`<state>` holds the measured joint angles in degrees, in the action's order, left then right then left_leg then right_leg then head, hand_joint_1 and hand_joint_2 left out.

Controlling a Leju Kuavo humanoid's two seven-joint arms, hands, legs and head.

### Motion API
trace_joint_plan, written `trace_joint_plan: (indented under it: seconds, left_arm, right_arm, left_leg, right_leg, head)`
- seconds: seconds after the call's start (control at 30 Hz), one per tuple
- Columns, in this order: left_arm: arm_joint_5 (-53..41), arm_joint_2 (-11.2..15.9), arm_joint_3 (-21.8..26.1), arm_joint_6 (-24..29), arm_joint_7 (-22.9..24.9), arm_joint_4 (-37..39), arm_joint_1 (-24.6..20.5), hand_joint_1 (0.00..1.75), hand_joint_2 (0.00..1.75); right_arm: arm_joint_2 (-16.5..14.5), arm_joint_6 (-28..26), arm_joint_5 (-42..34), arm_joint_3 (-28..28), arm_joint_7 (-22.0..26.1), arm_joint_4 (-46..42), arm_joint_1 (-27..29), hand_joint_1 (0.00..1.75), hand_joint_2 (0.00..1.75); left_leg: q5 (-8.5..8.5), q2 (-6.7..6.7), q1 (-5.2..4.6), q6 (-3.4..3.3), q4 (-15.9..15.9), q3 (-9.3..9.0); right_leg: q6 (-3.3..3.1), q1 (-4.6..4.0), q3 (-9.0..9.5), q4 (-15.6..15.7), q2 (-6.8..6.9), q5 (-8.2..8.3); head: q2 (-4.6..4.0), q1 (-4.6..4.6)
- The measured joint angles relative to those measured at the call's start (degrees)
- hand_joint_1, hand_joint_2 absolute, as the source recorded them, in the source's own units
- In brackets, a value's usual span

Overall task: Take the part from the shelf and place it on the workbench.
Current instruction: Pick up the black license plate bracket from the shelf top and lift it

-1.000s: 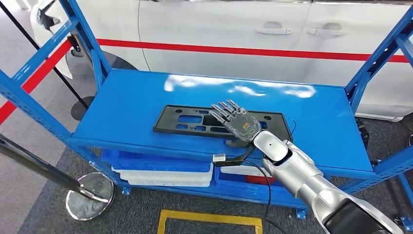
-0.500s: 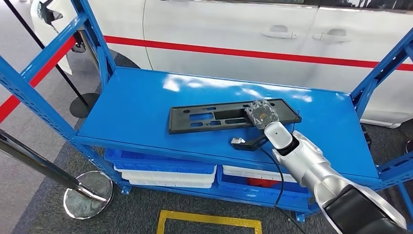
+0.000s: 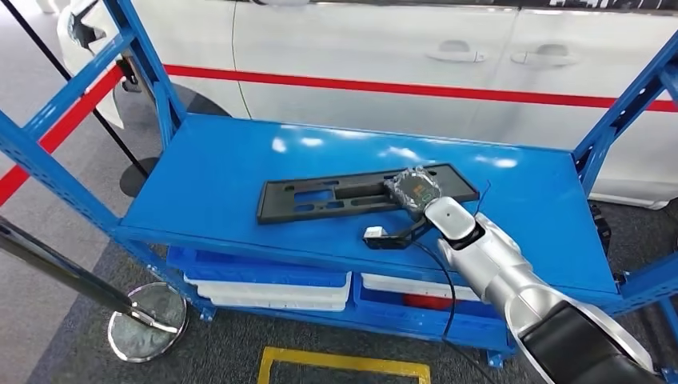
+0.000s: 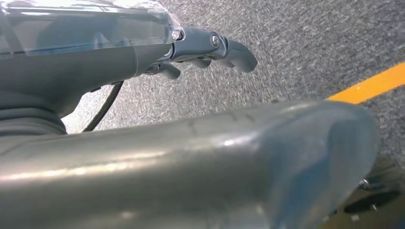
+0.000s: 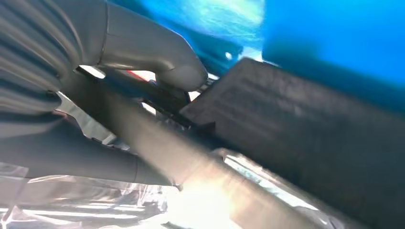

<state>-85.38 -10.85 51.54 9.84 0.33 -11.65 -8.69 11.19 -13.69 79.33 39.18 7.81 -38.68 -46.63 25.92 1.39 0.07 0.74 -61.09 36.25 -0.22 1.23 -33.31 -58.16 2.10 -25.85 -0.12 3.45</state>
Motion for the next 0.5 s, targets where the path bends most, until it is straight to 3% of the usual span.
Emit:
trace_joint_plan:
  seconds: [0.1,0.13,0.17,0.2,0.27,0.33,0.43,0.5]
  left_arm:
    - [-0.1,0.0,0.0,-0.1,0.3,0.0,0.1,0.00,0.00]
    - [-0.1,0.0,0.0,-0.1,0.5,0.0,0.1,0.00,0.00]
    - [-0.2,0.0,-0.1,-0.1,0.7,0.0,0.2,0.00,0.00]
    - [-0.3,0.0,-0.1,0.0,0.8,0.0,0.2,0.00,0.00]
    - [-0.5,0.0,-0.2,0.1,1.1,0.0,0.2,0.00,0.00]
    - [-0.6,0.1,-0.2,0.2,1.2,0.0,0.2,0.00,0.00]
    - [-0.6,0.1,-0.2,0.2,1.2,0.0,0.2,0.00,0.00]
    - [-0.6,0.1,-0.3,0.3,1.3,0.0,0.1,0.00,0.00]
  right_arm:
    - [1.1,-0.1,-7.3,-1.6,5.7,-3.1,1.8,1.72,1.75]
    - [1.7,0.4,-10.8,-2.0,8.1,-4.9,2.8,1.71,1.75]
    - [2.3,1.3,-14.7,-2.4,10.4,-7.0,3.7,1.71,1.75]
    - [3.0,2.7,-18.9,-2.7,12.3,-9.6,4.7,1.71,1.75]
    - [4.3,5.6,-26.2,-3.1,14.6,-15.5,6.3,1.71,1.75]
    - [5.1,7.3,-29.8,-3.4,15.1,-20.5,6.9,1.71,1.75]
    - [5.2,8.0,-30.6,-3.9,15.0,-24.5,7.4,1.69,1.75]
    - [4.7,8.1,-31.4,-4.3,15.4,-26.0,7.7,1.69,1.75]
  left_leg:
    - [5.52,-0.32,0.07,0.78,-10.8,4.92]
    - [6.21,-0.34,0.08,0.88,-13.3,6.18]
    - [5.74,-0.36,0.08,0.89,-13.7,6.46]
    - [4.16,-0.37,0.09,0.80,-11.6,5.60]
    - [0.13,-0.07,0.04,0.34,-3.5,2.02]
    - [-1.88,0.17,-0.16,-0.46,1.8,-0.34]
    - [-2.17,0.05,-0.26,-1.65,2.7,-0.72]
    - [-2.44,0.02,0.00,-2.34,3.2,-0.97]
  right_leg:
    - [-0.50,-0.13,0.10,0.0,0.45,-0.08]
    - [-0.54,-0.18,0.13,0.0,0.52,-0.13]
    - [-0.54,-0.21,0.18,0.0,0.54,-0.19]
    - [-0.48,-0.23,0.25,-0.1,0.52,-0.28]
    - [-0.20,-0.30,0.34,-0.2,0.38,-0.56]
    - [0.30,-0.48,0.33,-0.4,0.03,-0.79]
    - [1.26,-0.47,0.34,-0.3,-0.24,-0.95]
    - [1.73,-0.31,-0.49,-2.2,-0.61,-2.42]
  head:
    - [0.00,0.01]
    - [-0.01,0.01]
    - [-0.01,0.01]
    - [-0.01,0.01]
    - [0.00,0.01]
    - [0.01,0.00]
    - [0.00,0.01]
    - [-0.01,-0.01]
